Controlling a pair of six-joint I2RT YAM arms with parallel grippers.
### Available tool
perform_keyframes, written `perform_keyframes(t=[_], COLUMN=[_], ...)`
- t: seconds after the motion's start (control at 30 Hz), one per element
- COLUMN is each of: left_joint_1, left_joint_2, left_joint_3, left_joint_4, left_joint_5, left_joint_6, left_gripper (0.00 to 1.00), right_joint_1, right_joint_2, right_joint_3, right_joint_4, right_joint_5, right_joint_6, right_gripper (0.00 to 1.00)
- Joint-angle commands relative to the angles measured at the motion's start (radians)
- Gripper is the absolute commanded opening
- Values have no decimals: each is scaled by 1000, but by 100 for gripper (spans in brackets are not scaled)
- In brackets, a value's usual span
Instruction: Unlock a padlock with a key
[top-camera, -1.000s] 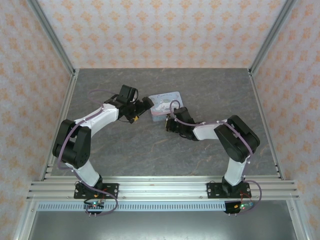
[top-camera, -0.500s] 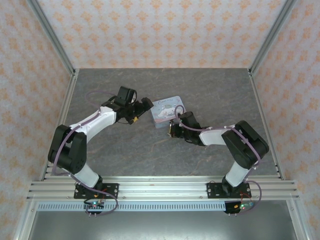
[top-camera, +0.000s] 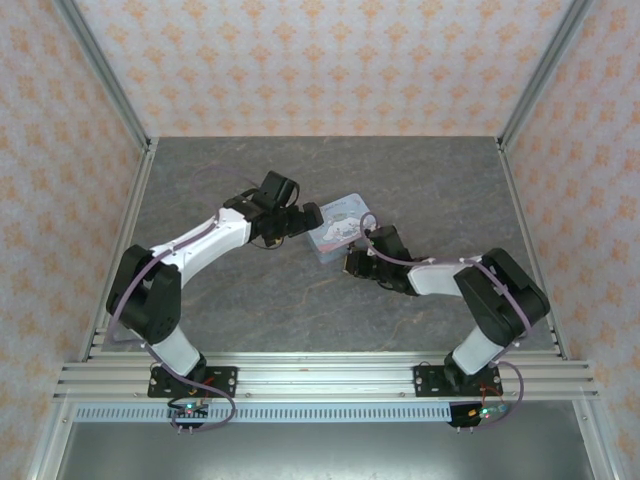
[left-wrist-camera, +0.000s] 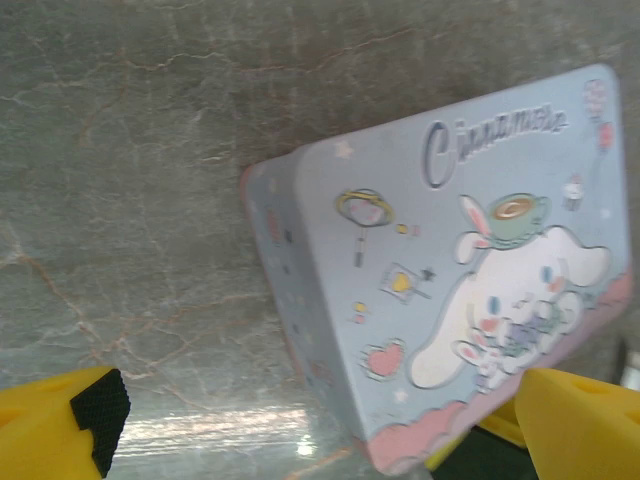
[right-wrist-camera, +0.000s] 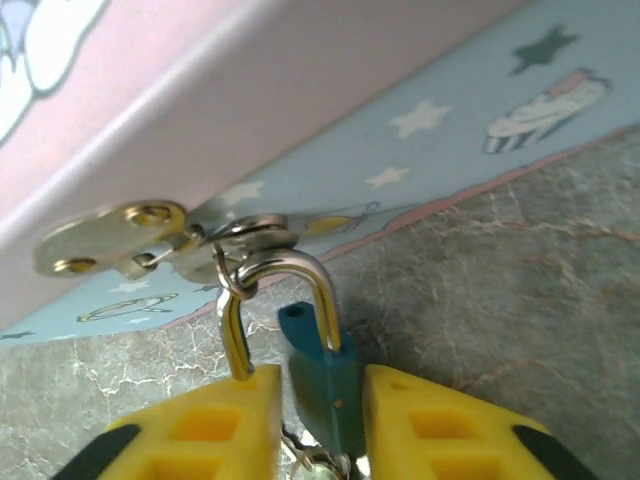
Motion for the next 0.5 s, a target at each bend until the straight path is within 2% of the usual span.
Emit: perform_keyframes(t=[0.0, 0.13, 0.3, 0.47], left_joint_1=[-2, -3, -4, -4], left_joint_2=[17, 21, 24, 27], left_joint_3=[32, 39, 51, 67], left_joint_4=[-52, -54, -64, -86], left_joint_5=[-64, -68, -83, -109], left_joint_6=[32, 37, 51, 70], left_gripper=[100, 100, 100, 100], right_joint_1=[-15, -28, -37, -37], right_joint_2=[-54, -156, -281, -286], right_joint_3=[-56, -119, -188, -202], right_joint_4=[-34, -8, 20, 74], right_joint_5=[7, 23, 67, 64], right_joint_6=[13, 57, 120, 145], right_gripper=[34, 41, 43, 42])
